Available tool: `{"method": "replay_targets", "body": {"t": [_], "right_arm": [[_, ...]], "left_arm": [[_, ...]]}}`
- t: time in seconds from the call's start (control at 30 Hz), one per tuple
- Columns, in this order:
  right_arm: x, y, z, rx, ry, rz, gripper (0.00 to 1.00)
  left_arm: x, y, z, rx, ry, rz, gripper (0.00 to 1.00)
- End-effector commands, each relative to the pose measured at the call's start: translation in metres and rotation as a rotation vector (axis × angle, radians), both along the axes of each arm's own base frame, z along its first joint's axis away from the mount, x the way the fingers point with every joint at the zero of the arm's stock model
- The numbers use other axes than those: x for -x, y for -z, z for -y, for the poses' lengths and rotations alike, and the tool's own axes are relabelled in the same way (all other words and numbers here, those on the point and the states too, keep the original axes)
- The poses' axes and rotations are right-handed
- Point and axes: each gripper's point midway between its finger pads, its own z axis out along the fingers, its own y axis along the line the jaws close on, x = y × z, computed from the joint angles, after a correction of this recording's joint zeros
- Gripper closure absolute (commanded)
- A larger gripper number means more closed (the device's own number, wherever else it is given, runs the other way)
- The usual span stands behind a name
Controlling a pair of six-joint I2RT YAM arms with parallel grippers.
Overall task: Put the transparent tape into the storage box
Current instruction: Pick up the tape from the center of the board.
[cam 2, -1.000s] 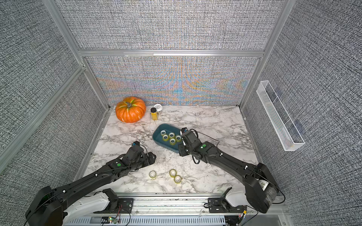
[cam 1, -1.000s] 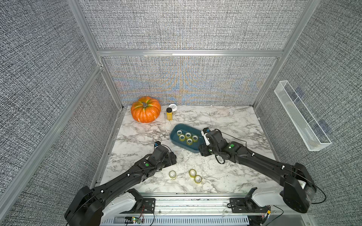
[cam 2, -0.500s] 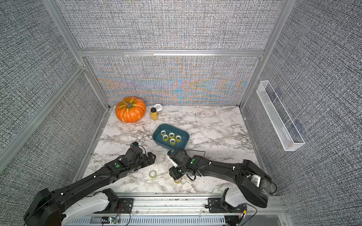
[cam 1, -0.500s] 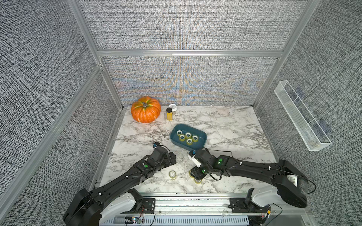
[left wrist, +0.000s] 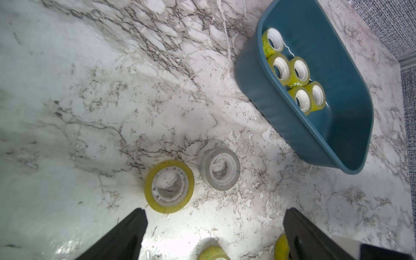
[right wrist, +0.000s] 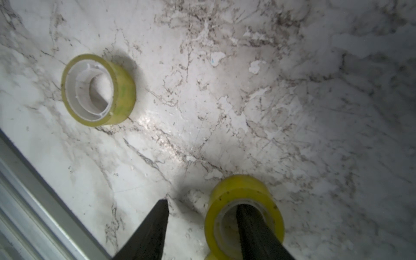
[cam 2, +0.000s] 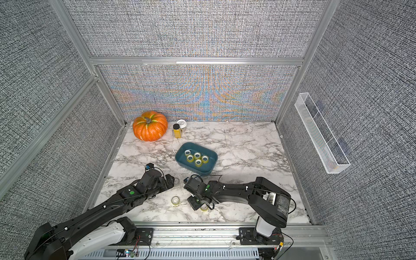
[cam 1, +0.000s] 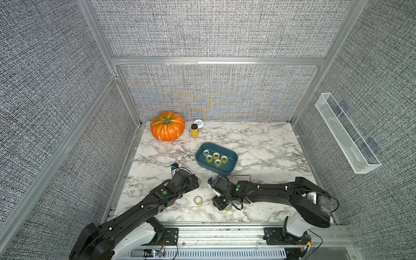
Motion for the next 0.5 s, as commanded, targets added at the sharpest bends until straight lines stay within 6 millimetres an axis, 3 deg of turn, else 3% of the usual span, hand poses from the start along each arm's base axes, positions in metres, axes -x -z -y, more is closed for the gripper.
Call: {"method": "replay_targets", "body": {"t": [0.0, 0.27, 0.47], "right_arm": [[-0.006, 0.006, 0.011, 0.059, 0.037, 0.033, 0.57], [-0.014, 0.009, 0.028, 0.125, 0.082, 0.087, 0.8], [-0.017, -0.013, 0.025, 0.086, 0.076, 0.117, 0.93]], "left_arm": [[-0.002, -0.003, -0.009, -0.034, -0.016, 0.014, 0.0], [-0.003, -0.006, -0.013, -0.015, -0.027, 0.023, 0.0], [-0.004, -0.002, -0.01, -0.012, -0.021, 0.008, 0.0]]}}
